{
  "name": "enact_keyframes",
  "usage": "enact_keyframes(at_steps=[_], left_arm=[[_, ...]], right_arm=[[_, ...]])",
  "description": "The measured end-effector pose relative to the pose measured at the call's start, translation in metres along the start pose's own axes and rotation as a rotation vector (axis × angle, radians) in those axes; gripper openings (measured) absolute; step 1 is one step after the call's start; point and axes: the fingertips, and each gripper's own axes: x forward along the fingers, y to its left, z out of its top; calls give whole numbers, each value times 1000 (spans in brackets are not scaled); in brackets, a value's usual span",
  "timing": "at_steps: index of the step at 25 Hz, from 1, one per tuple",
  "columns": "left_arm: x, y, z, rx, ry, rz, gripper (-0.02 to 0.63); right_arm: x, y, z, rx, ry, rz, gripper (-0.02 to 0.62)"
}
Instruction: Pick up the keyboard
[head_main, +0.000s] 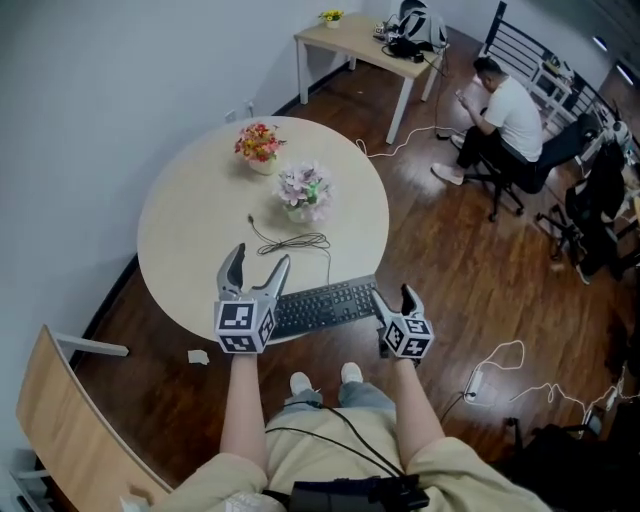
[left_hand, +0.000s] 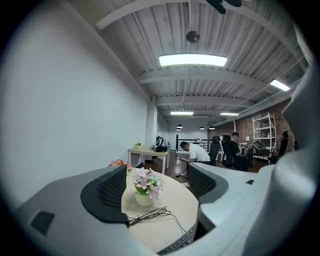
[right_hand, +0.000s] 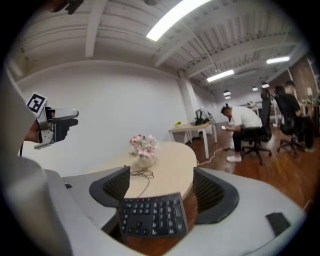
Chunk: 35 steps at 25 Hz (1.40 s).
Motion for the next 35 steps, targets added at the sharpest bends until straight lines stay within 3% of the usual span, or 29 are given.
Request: enact_keyframes(at_steps=[6, 12, 20, 27, 31, 35], left_arm=[[10, -12, -2, 46, 42, 18, 370], [-6, 8, -9, 56, 82, 112, 370], [-31, 28, -14, 47, 106, 205, 370], [-43, 35, -13, 30, 97, 233, 370], [-41, 35, -11, 24, 89, 226, 370], [-36, 30, -7, 23, 72, 209, 370]], right_arm=[[6, -31, -134, 342, 211, -2, 408], [23, -16, -185, 520, 302, 38, 408], [58, 5, -165, 779, 190, 148, 393], [62, 3, -164, 817, 173, 134, 187], [67, 8, -143, 884, 100, 195, 127], [78, 25, -96, 895, 7, 307, 99]])
